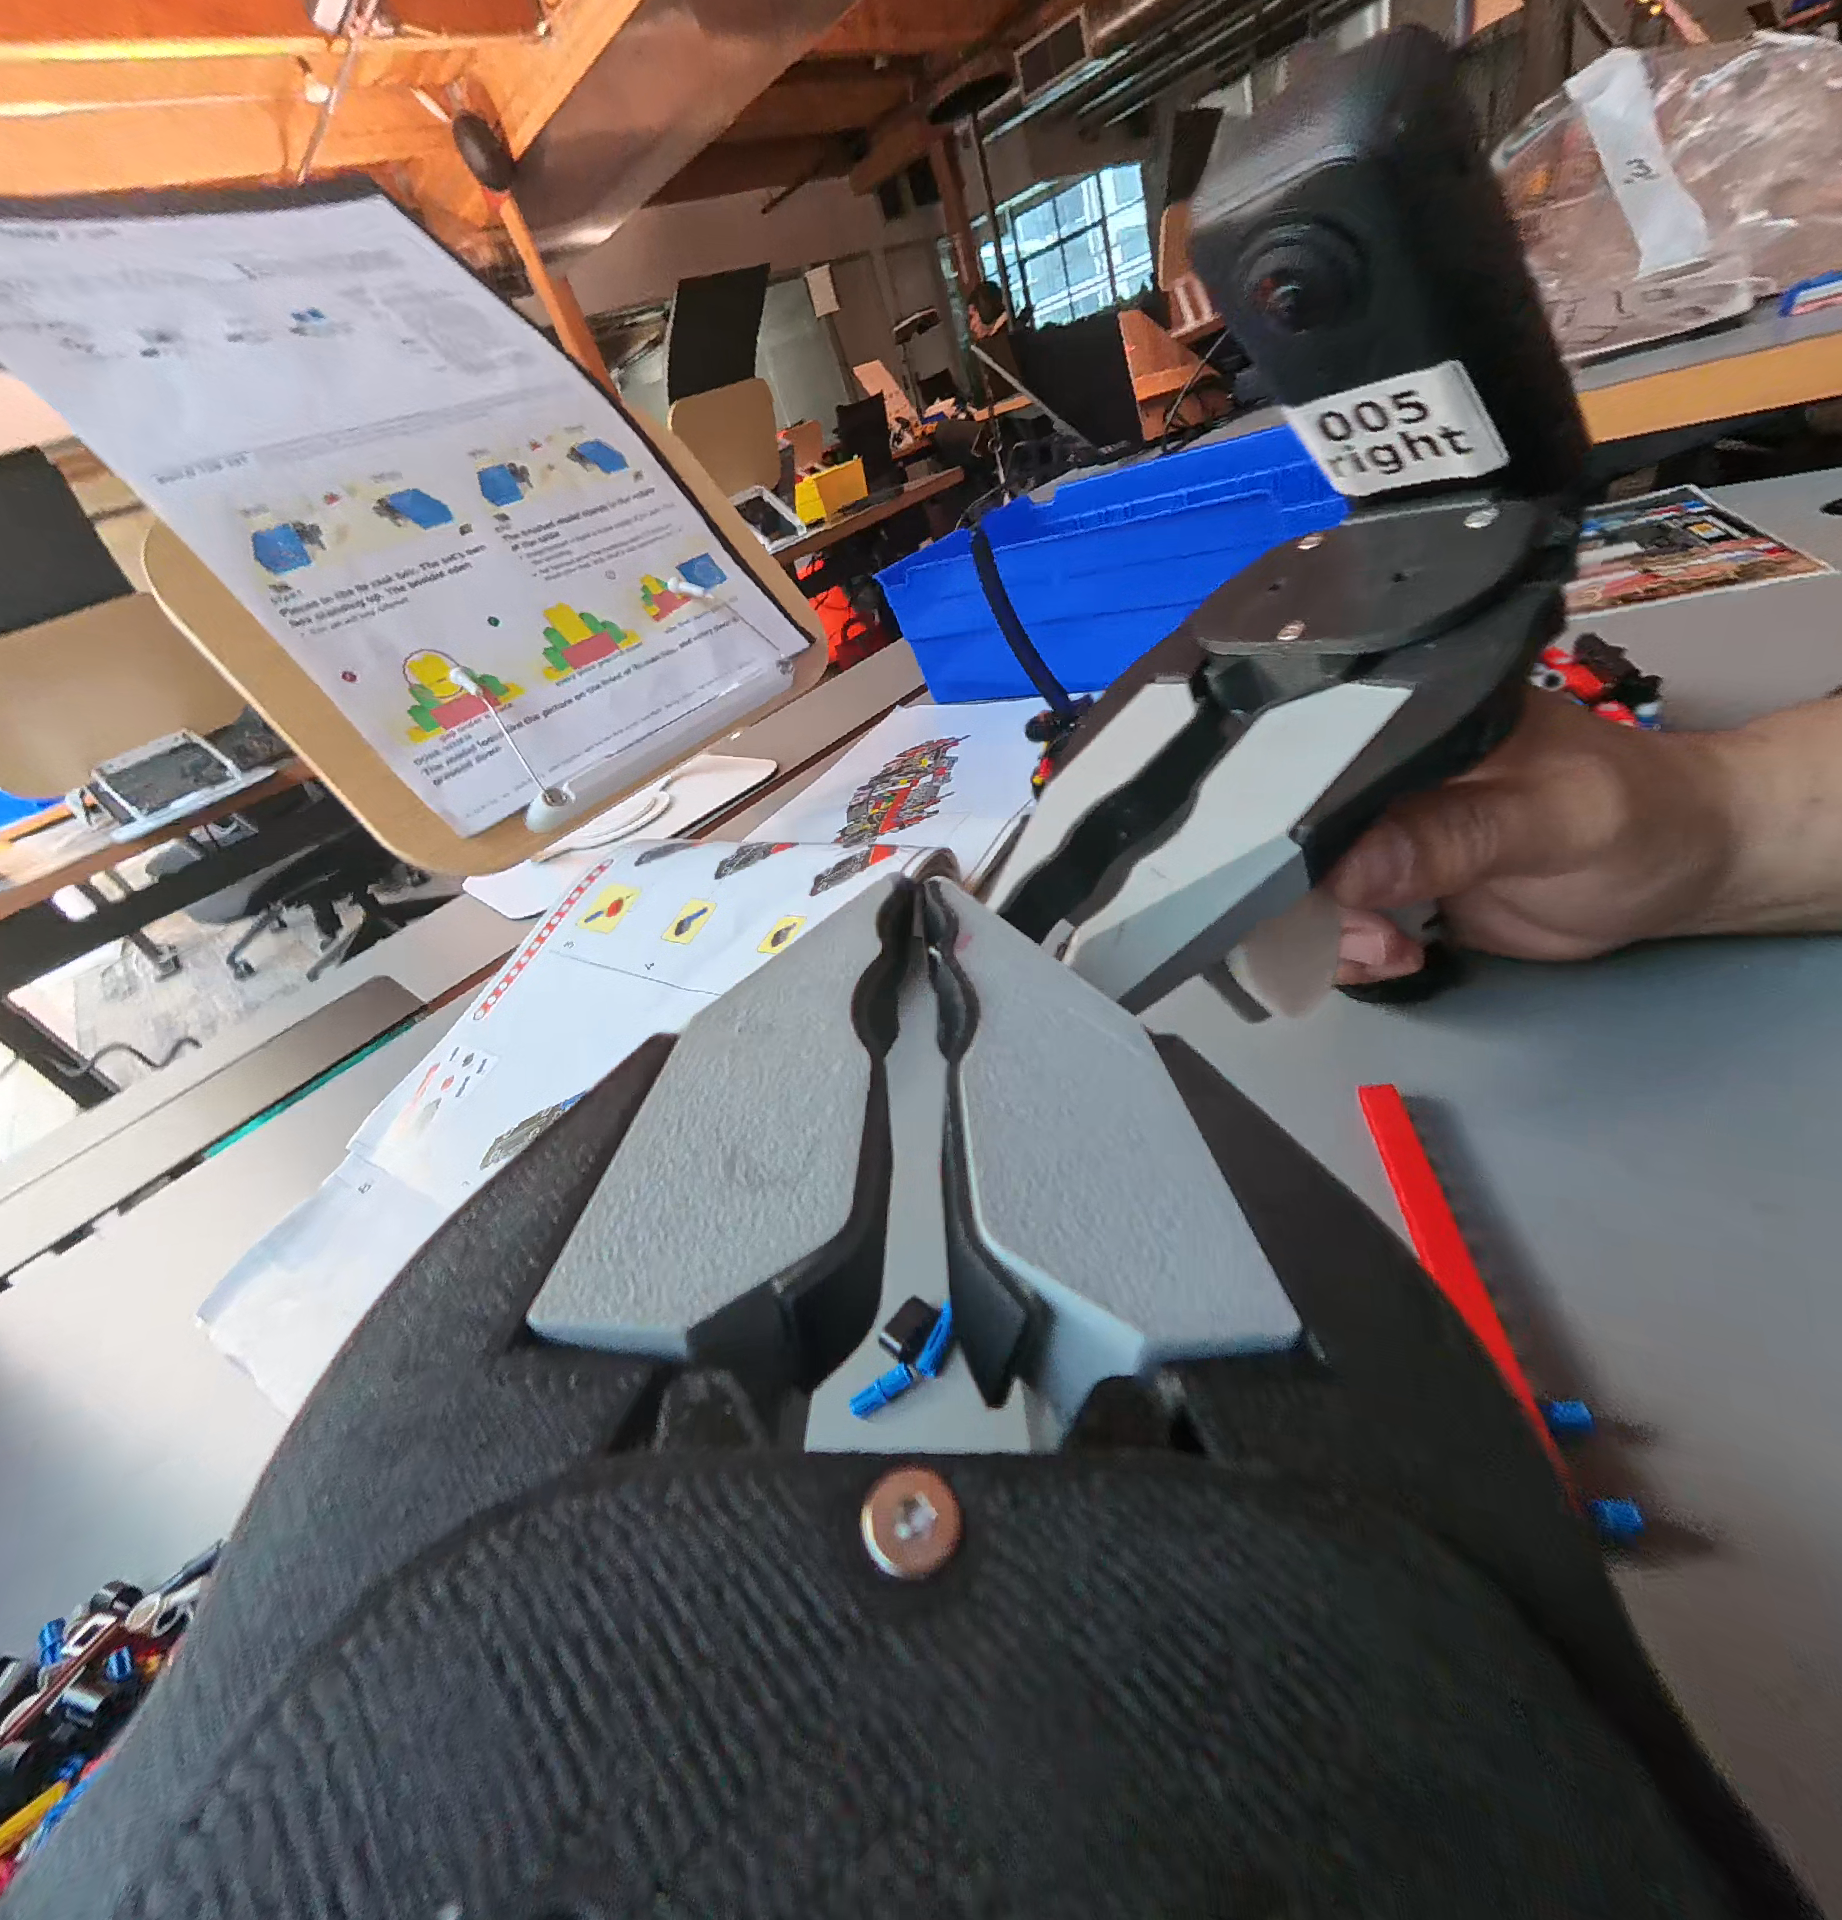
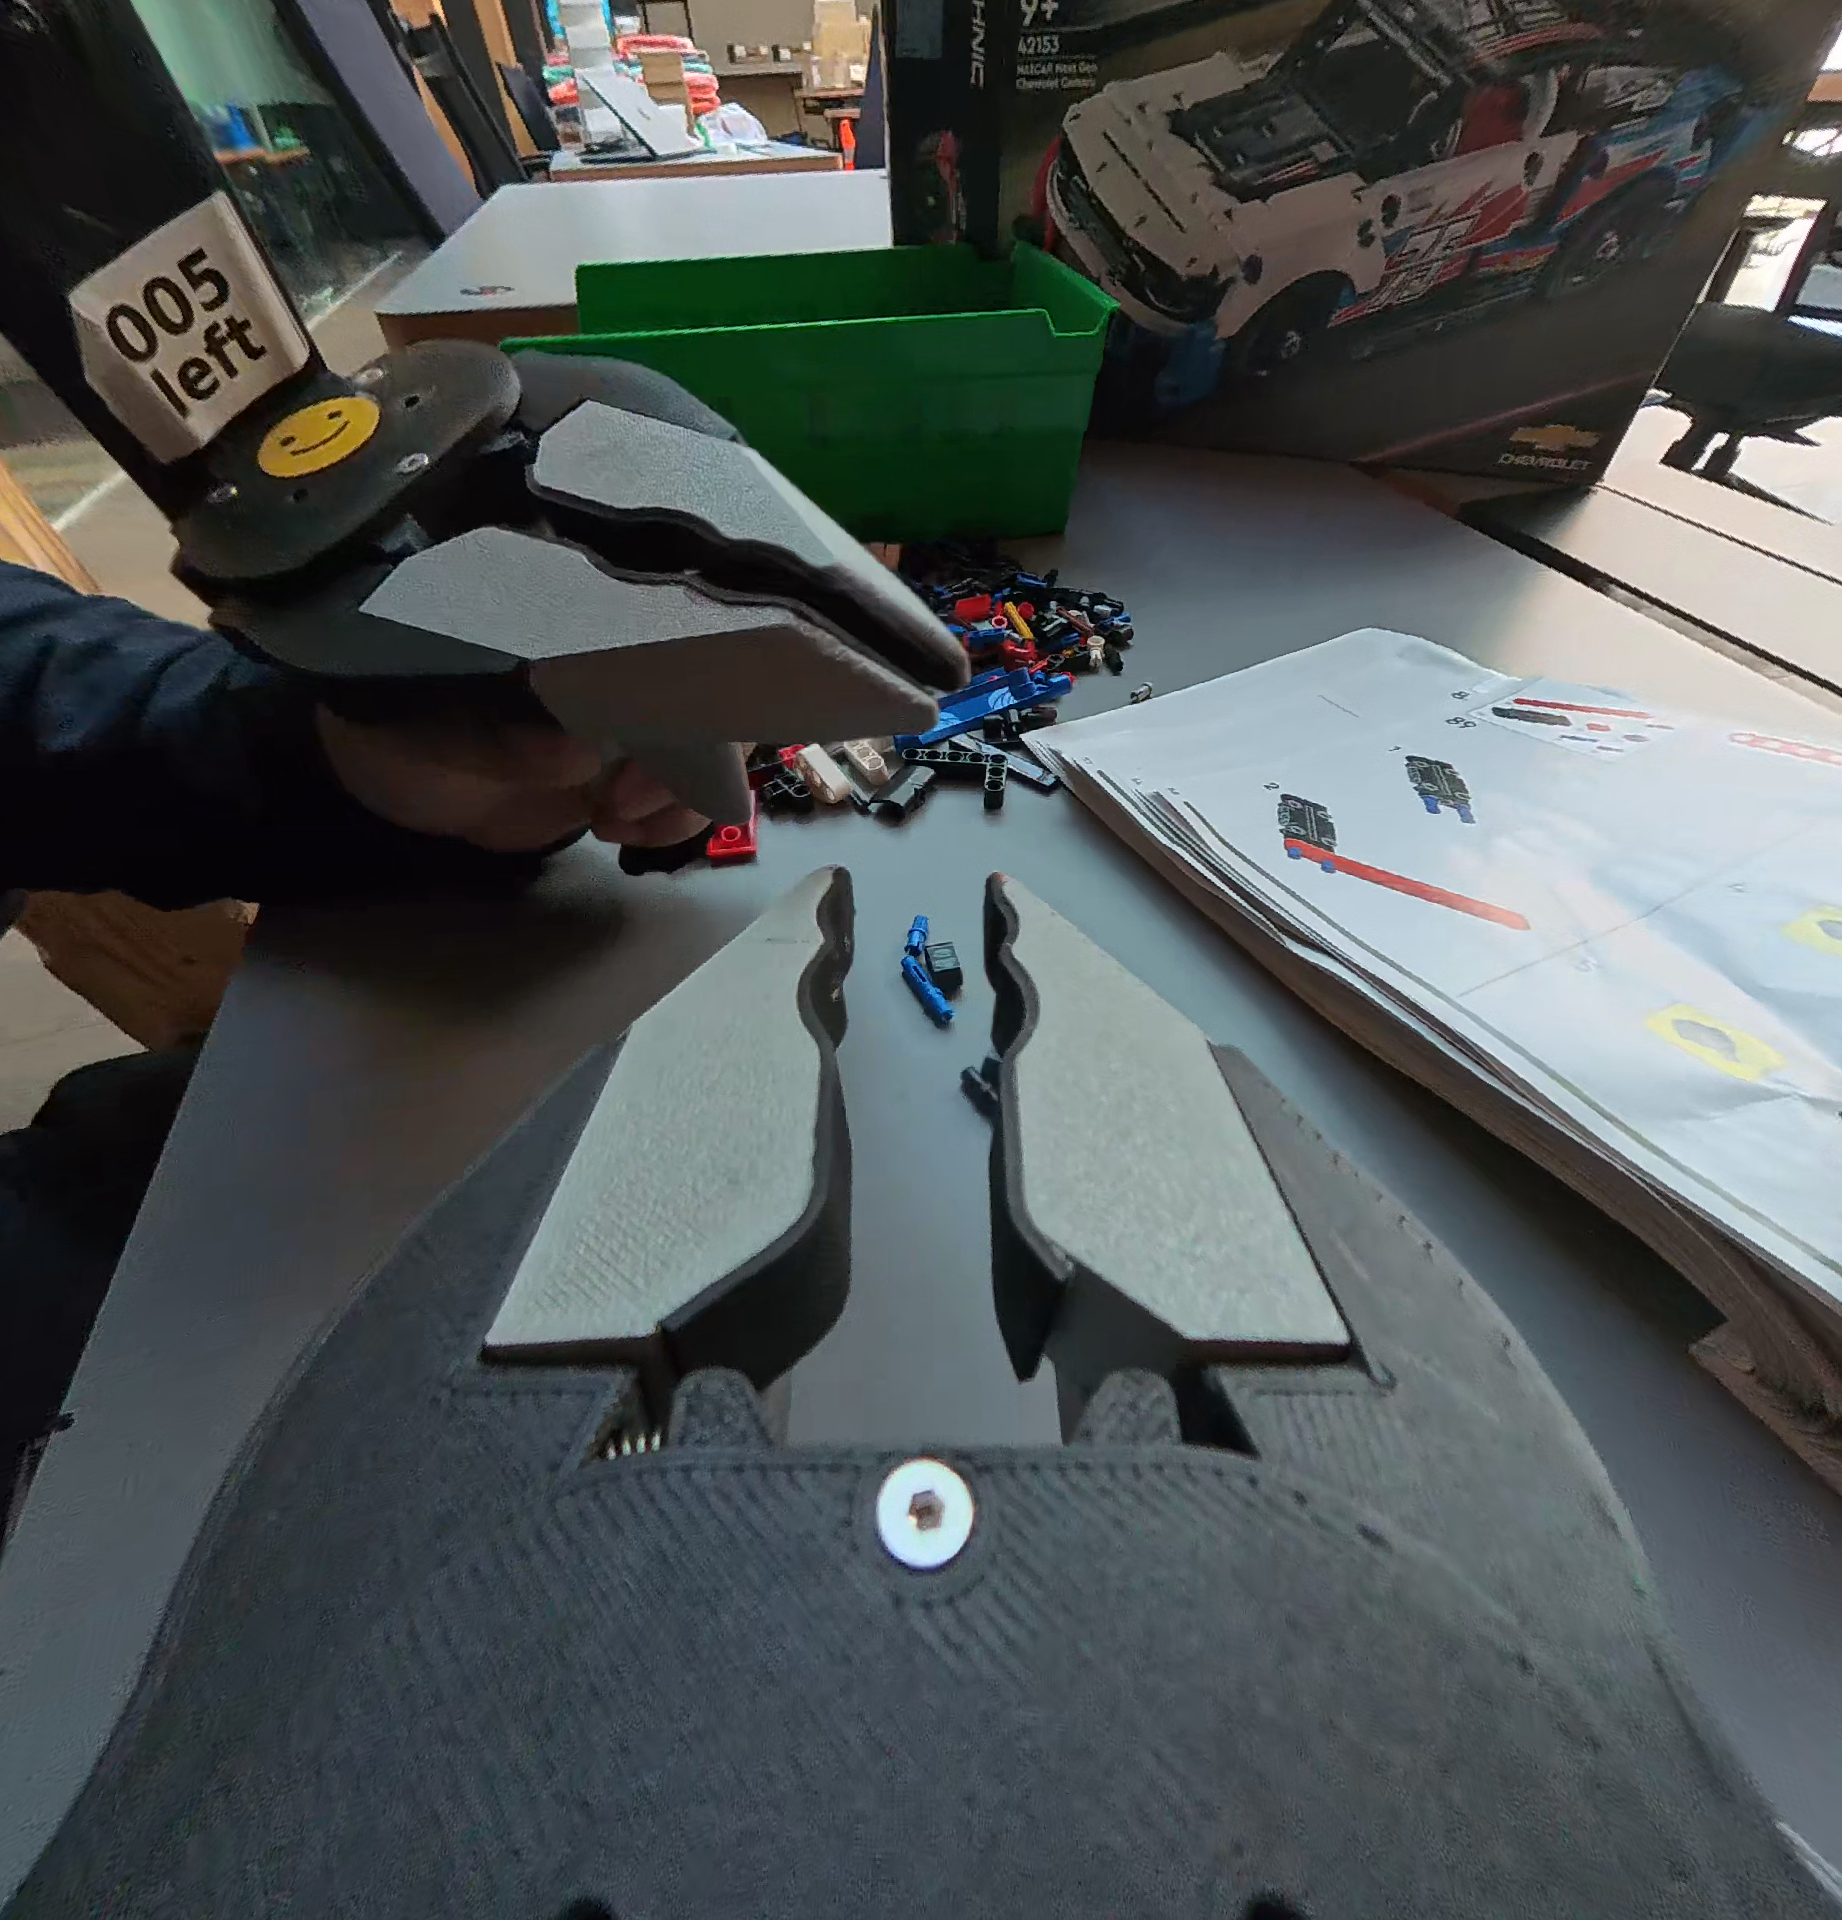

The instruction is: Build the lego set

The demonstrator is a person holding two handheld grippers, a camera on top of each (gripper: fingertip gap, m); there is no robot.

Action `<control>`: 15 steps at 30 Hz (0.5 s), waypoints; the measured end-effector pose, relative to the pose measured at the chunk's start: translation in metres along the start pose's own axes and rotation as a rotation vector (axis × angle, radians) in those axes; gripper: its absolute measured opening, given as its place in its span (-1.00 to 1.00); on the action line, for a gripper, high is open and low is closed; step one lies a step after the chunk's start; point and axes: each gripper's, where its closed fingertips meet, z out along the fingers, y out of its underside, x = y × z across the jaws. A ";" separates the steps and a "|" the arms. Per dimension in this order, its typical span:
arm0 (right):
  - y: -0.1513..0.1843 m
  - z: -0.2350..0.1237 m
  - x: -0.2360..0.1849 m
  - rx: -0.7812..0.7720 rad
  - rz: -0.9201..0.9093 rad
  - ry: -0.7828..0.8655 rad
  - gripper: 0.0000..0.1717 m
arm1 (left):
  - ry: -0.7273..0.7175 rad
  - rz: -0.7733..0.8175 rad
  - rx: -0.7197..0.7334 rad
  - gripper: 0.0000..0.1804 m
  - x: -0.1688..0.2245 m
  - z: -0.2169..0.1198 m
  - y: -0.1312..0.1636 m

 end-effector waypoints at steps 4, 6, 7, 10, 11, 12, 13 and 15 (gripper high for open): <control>0.001 -0.003 0.009 0.000 0.001 0.057 -0.74 | -0.026 -0.099 -0.059 -0.84 -0.015 0.019 0.000; 0.001 -0.004 0.015 -0.003 -0.001 0.090 -0.75 | -0.011 -0.155 -0.091 -0.70 -0.022 0.032 0.003; 0.001 -0.004 0.020 -0.003 -0.001 0.110 -0.76 | -0.005 -0.177 -0.097 -0.65 -0.027 0.037 0.003; 0.000 -0.005 0.039 -0.006 0.040 0.190 -0.79 | 0.002 -0.225 -0.086 -0.58 -0.042 0.048 0.000; -0.001 -0.005 0.047 -0.003 0.066 0.218 -0.79 | 0.000 -0.235 -0.078 -0.58 -0.047 0.049 -0.001; -0.005 -0.003 0.053 0.007 0.094 0.236 -0.80 | -0.002 -0.244 -0.067 -0.58 -0.051 0.049 -0.002; -0.009 -0.001 0.059 0.020 0.119 0.247 -0.79 | -0.004 -0.254 -0.057 -0.58 -0.054 0.049 -0.002; -0.017 0.004 0.068 0.054 0.146 0.245 -0.80 | 0.002 -0.279 -0.043 -0.62 -0.056 0.047 0.002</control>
